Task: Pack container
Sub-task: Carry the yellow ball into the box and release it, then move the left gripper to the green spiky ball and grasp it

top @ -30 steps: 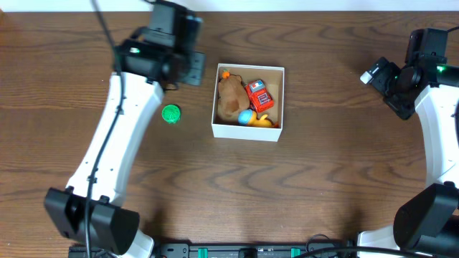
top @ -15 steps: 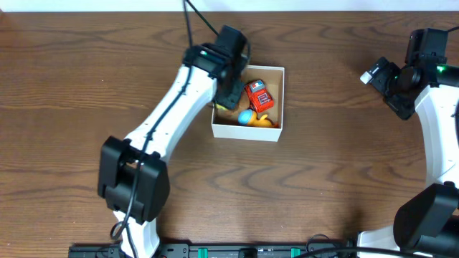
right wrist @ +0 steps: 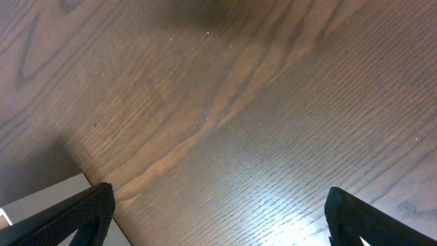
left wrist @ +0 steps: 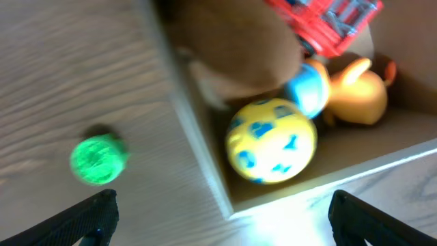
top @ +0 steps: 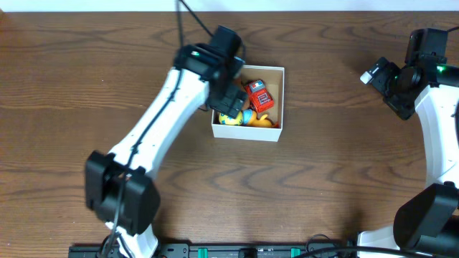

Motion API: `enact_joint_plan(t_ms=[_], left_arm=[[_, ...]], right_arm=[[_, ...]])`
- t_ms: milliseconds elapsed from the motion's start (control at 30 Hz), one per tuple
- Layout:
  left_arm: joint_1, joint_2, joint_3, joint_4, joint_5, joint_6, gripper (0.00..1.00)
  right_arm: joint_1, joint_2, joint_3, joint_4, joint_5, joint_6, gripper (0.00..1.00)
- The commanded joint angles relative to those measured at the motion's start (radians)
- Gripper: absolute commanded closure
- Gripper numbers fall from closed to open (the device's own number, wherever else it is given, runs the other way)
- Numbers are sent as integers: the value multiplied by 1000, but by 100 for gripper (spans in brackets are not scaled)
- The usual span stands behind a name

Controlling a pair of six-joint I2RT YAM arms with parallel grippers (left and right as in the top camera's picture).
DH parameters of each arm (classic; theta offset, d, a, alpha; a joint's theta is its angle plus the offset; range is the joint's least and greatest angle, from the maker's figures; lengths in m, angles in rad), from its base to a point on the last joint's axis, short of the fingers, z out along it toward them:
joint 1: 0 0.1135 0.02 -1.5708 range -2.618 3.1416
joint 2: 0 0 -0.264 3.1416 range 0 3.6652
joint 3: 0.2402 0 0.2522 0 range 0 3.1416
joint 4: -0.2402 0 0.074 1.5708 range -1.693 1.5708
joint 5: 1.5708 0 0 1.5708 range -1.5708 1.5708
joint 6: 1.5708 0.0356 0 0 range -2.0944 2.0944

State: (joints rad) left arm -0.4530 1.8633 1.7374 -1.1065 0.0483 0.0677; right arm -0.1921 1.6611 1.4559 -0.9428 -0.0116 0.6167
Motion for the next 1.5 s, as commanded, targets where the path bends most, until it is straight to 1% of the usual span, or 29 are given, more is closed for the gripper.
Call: enact_joint_plan(t_ms=[0,233,267,300,333,367,433,567,733,967,1200,1467], left_arm=[[100,-77,4,-26,-15,-23,2],[323,-65,-15,-45,-6,-43,1],[349,-54,-23,-45,-7,-43,4],[371,-43,-31,-45,-6,-43,9],[387,-32,-38,-45,-6,-43,18],[400,-19,-44,-44,-3,-43,21],[418,13,-53,-40,22,-43,22],[419,96,-54,-11,65,-42,21],[403,202,-53,19,65,-43,21],[401,297,-54,19,65,-42,21],[401,341,-54,34,72,-42,21],[401,372,-54,92,72,-42,21]], right_arm=[[-10,-10,8,0,-4,0,1],[-10,-10,8,0,-4,-1,1],[-10,-10,8,0,-4,0,1],[-10,-10,8,0,-4,0,1],[-10,-10,8,0,-4,0,1],[-10,-10,8,0,-4,-1,1],[-10,-10,8,0,-4,-1,1],[-10,-10,8,0,-4,0,1],[-10,-10,8,0,-4,0,1],[-10,-10,8,0,-4,0,1],[-10,-10,8,0,-4,0,1],[-10,-10,8,0,-4,0,1]])
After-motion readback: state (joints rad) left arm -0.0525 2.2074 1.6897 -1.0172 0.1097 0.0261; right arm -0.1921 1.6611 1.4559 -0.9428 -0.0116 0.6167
